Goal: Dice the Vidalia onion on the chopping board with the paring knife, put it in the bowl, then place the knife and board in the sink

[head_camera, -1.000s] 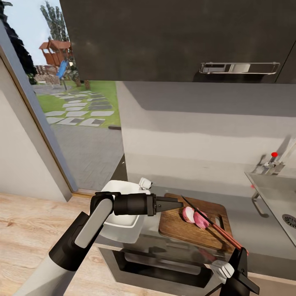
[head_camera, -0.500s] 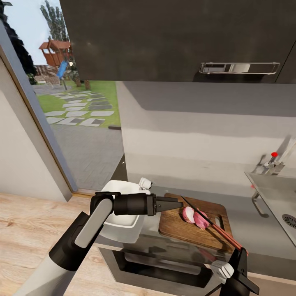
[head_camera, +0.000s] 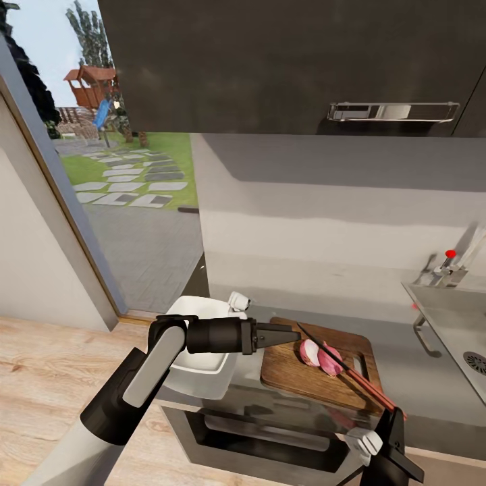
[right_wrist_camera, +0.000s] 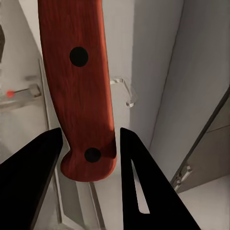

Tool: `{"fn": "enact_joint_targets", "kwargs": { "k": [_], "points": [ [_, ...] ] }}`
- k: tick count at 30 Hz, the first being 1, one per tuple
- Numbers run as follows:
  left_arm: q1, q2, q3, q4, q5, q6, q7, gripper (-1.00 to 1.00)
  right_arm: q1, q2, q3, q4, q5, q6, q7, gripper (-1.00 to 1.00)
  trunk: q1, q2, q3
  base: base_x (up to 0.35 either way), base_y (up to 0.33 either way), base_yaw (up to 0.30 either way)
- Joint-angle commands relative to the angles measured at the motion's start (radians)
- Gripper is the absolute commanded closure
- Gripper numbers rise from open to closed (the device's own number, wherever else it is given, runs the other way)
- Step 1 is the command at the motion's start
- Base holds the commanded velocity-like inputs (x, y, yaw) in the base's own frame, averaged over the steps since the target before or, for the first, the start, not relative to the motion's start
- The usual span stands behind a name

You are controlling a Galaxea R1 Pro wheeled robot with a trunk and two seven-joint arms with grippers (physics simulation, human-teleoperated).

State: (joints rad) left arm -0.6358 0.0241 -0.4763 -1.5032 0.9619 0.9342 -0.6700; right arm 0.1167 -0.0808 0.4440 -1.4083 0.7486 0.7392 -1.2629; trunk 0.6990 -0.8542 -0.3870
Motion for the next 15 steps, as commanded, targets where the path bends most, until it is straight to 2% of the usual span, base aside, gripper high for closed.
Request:
{"fn": "enact_joint_targets", "kwargs": {
  "k": [1,15],
  "points": [
    [-0.001,0.0,-0.001,0.0,0.003,0.005,0.0,-1.0,0.0,-0.001,0.001,0.0,0.003,0.01,0.001,1.0,0.0,-0.001,-0.001,0.0,0.0,0.0],
    [-0.001,0.001,0.0,0.0,0.003,0.005,0.0,-1.0,0.0,0.001,0.0,0.02,0.004,0.017,0.004,1.0,0.0,-0.001,-0.001,0.0,0.0,0.0]
  ]
}}
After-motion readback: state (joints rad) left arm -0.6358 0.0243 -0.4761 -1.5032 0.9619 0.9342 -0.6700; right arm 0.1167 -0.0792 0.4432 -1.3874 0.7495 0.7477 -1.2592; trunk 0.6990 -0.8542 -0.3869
